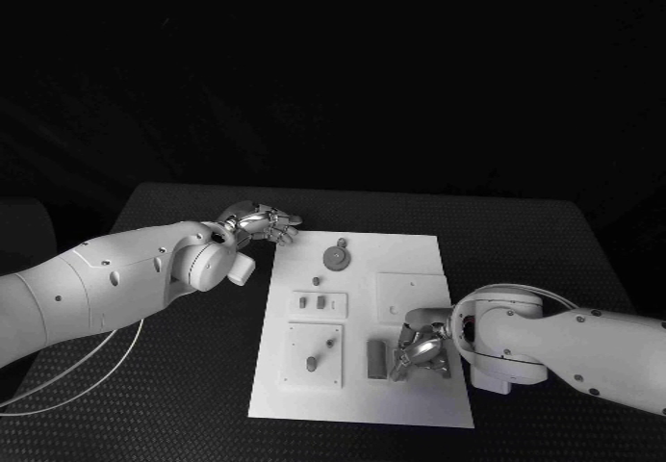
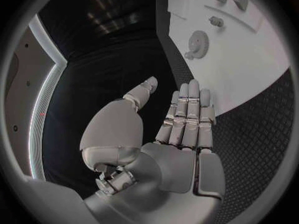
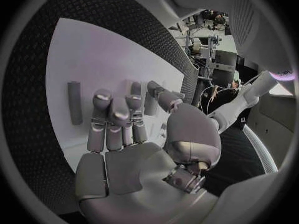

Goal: Assemble the parts on the task board

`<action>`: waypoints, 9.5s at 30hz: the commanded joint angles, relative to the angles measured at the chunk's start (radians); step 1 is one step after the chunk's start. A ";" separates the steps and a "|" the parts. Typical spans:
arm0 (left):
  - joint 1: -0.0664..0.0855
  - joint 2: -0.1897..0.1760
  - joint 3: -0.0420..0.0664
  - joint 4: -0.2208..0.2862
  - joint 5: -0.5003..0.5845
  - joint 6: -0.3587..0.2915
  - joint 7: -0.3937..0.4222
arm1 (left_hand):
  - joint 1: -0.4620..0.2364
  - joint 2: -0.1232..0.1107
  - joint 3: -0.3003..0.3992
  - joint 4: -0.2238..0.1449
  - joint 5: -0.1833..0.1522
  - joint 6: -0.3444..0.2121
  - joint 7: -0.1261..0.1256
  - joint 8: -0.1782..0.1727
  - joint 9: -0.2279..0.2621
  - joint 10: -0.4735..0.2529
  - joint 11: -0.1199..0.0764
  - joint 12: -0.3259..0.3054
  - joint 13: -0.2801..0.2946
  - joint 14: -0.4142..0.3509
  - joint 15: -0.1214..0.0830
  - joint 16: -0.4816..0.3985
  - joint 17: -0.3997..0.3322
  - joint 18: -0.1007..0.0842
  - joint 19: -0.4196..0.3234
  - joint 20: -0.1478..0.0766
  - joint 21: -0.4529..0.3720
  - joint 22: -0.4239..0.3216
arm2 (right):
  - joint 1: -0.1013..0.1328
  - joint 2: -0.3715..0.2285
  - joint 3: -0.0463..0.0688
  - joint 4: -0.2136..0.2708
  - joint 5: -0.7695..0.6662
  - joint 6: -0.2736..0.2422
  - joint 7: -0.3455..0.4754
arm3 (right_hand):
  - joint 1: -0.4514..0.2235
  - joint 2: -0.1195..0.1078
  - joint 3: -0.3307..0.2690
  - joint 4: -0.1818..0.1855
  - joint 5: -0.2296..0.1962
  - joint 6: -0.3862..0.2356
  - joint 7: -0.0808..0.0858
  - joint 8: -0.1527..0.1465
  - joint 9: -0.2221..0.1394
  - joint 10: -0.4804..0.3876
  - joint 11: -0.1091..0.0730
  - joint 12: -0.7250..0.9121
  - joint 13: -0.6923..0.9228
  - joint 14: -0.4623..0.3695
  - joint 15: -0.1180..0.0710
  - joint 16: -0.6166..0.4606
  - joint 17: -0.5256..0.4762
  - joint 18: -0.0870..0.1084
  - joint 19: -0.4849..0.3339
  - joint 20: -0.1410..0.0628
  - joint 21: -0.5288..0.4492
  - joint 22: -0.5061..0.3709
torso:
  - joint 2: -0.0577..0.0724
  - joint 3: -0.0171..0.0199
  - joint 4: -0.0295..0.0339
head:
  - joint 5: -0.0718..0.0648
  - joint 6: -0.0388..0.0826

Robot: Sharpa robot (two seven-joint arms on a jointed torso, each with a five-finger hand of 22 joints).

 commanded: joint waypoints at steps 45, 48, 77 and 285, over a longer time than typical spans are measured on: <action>0.000 0.000 0.000 0.005 -0.002 0.023 0.013 | -0.003 0.005 -0.001 0.005 -0.007 -0.003 -0.001 0.007 -0.001 -0.003 0.000 0.005 -0.001 0.009 -0.001 -0.009 0.006 0.010 0.009 0.001 -0.006 0.004 | 0.018 -0.144 0.003 -0.010 -0.109 0.090 -0.113 | -0.023 -0.055 0.015 0.165 -0.099 -0.053 0.026 -0.022 0.008 0.007 0.018 0.026 0.027 0.006 0.010 -0.007 0.009 0.005 0.004 -0.005 -0.003 0.002 | 0.000 -0.0008 0.0005 | -0.034 0.005; 0.000 -0.001 0.000 0.006 -0.002 0.024 0.013 | -0.003 0.005 -0.001 0.005 -0.007 -0.003 -0.001 0.007 -0.001 -0.003 0.000 0.005 -0.001 0.009 -0.001 -0.010 0.006 0.010 0.009 0.001 -0.006 0.004 | 0.006 -0.138 0.002 -0.011 -0.111 0.091 -0.111 | -0.025 -0.056 0.014 0.169 -0.099 -0.053 0.026 -0.021 0.009 0.007 0.018 0.026 0.027 0.006 0.009 -0.007 0.009 0.005 0.003 -0.005 -0.003 0.002 | 0.000 -0.0005 0.0011 | -0.036 0.004; 0.000 -0.008 0.000 0.009 -0.002 0.028 0.010 | -0.004 0.006 -0.002 0.006 -0.008 -0.003 -0.001 0.007 -0.001 -0.004 0.000 0.006 -0.002 0.010 -0.001 -0.012 0.009 0.010 0.010 0.001 -0.008 0.005 | -0.069 -0.063 0.000 -0.023 -0.399 0.035 -0.094 | 0.125 -0.063 0.074 0.089 -0.099 -0.074 0.033 -0.028 0.015 -0.003 0.025 0.019 0.027 0.003 0.015 -0.014 0.006 0.005 -0.010 -0.008 -0.005 0.005 | 0.001 -0.0001 0.0011 | -0.028 0.001; 0.000 -0.013 -0.003 0.009 -0.004 0.053 0.000 | -0.004 0.008 -0.005 0.008 -0.007 -0.002 -0.002 0.013 -0.003 -0.003 -0.001 0.012 -0.003 0.014 -0.002 -0.027 0.031 0.010 0.013 0.000 -0.016 0.014 | -0.022 -0.071 0.015 -0.104 0.199 -0.094 0.241 | -0.036 -0.068 0.033 0.103 -0.036 -0.126 0.053 -0.036 -0.101 0.008 0.045 0.022 0.034 0.008 0.031 -0.025 0.005 0.005 -0.004 0.002 -0.011 0.000 | -0.002 0.0013 -0.0004 | -0.029 0.019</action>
